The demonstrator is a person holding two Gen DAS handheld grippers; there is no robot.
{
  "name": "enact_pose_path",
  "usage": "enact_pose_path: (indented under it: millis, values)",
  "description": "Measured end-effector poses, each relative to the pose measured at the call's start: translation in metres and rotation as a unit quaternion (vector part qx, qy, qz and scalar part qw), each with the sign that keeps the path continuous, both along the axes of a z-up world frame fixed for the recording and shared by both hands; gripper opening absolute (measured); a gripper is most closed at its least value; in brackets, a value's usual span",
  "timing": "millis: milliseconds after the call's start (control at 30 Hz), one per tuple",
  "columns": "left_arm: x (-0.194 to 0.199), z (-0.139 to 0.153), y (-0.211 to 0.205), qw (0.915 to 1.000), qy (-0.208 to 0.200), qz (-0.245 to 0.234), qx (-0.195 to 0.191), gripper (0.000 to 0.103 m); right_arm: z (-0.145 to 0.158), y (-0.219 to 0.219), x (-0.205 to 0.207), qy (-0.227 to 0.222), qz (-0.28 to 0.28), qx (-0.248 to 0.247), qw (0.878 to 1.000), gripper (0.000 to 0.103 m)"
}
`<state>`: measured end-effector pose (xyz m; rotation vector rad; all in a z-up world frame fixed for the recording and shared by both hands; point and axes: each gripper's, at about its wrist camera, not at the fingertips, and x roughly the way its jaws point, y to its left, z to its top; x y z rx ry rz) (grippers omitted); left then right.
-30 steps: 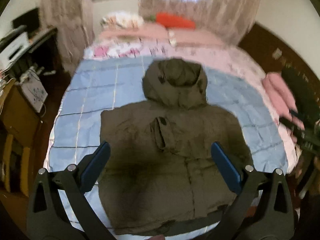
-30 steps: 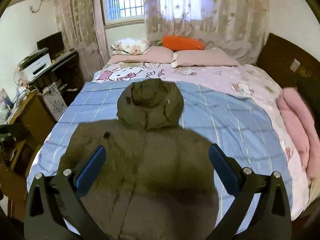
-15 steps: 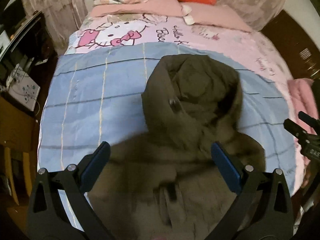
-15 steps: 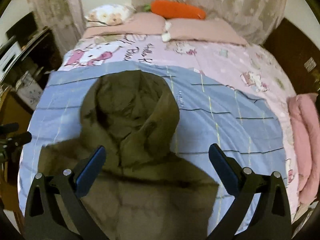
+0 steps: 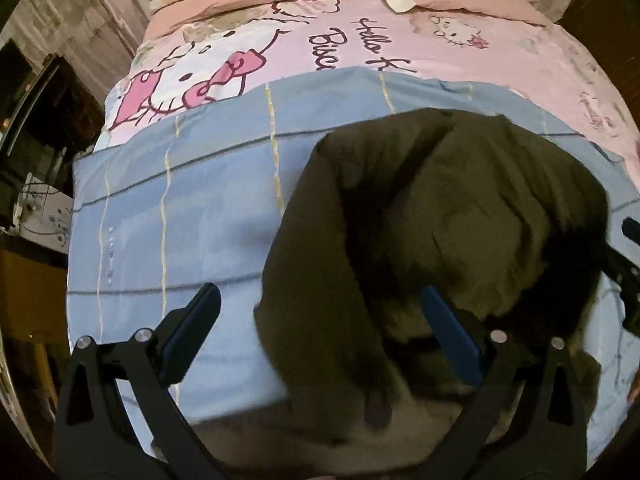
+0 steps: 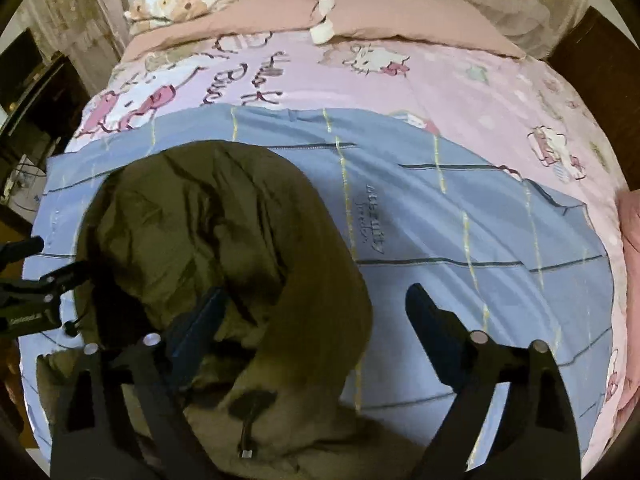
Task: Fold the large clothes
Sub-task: 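Grasp the hood edge with both grippers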
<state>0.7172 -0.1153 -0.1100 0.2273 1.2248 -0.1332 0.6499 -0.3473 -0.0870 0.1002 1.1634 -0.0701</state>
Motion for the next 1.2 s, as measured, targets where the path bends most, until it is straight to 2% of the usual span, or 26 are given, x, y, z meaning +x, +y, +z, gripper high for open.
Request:
enact_pose_path:
  millis: [67, 100, 133, 167, 233, 267, 300, 333, 500, 700, 1000, 1067, 1200]
  values:
    - [0.008, -0.015, -0.009, 0.9997, 0.001, -0.007, 0.024, 0.099, -0.007, 0.001, 0.006, -0.008, -0.003, -0.005, 1.000, 0.089]
    - [0.011, -0.024, -0.012, 0.9992, 0.001, -0.004, 0.040, 0.095, -0.009, 0.003, 0.008, -0.010, -0.005, -0.011, 1.000, 0.086]
    - [0.012, -0.028, -0.012, 0.9993, 0.001, 0.000, 0.037, 0.082, -0.014, 0.004, 0.011, -0.003, -0.002, -0.018, 1.000, 0.074]
    - [0.013, -0.032, -0.011, 0.9999, 0.004, 0.006, 0.016, 0.059, -0.019, 0.004, 0.014, 0.007, 0.001, -0.017, 1.000, 0.048]
    - [0.014, -0.039, -0.007, 0.9998, 0.008, 0.020, -0.007, 0.027, -0.023, 0.001, 0.015, 0.014, -0.007, -0.018, 1.000, 0.019]
    - [0.012, -0.041, -0.008, 0.9998, 0.007, 0.012, -0.011, 0.023, -0.024, 0.000, 0.014, 0.015, -0.007, -0.018, 1.000, 0.012]
    - [0.010, -0.043, -0.011, 1.0000, 0.008, -0.003, 0.004, 0.020, -0.024, 0.000, 0.012, 0.015, -0.004, -0.020, 1.000, 0.010]
    - [0.008, -0.043, -0.011, 0.9999, 0.008, -0.009, 0.003, 0.017, -0.022, 0.000, 0.010, 0.009, -0.004, -0.020, 1.000, 0.009]
    - [-0.012, -0.022, 0.001, 0.9992, -0.010, -0.005, -0.038, 0.013, 0.003, -0.011, -0.018, -0.038, -0.024, 0.006, 0.999, 0.007]
    - [-0.059, 0.014, 0.021, 0.9957, -0.039, -0.002, -0.084, 0.012, 0.039, -0.004, -0.067, -0.087, -0.023, 0.012, 0.996, 0.007]
    - [-0.161, 0.061, 0.043, 0.9894, -0.098, -0.023, -0.105, 0.012, 0.070, 0.008, -0.166, -0.145, -0.014, 0.006, 0.989, 0.007]
    - [-0.185, 0.067, 0.048, 0.9866, -0.112, -0.029, -0.115, 0.012, 0.073, 0.008, -0.192, -0.158, -0.017, 0.007, 0.987, 0.007]
    - [-0.234, 0.068, 0.050, 0.9831, -0.136, -0.048, -0.113, 0.012, 0.071, 0.011, -0.239, -0.174, -0.008, -0.002, 0.985, 0.007]
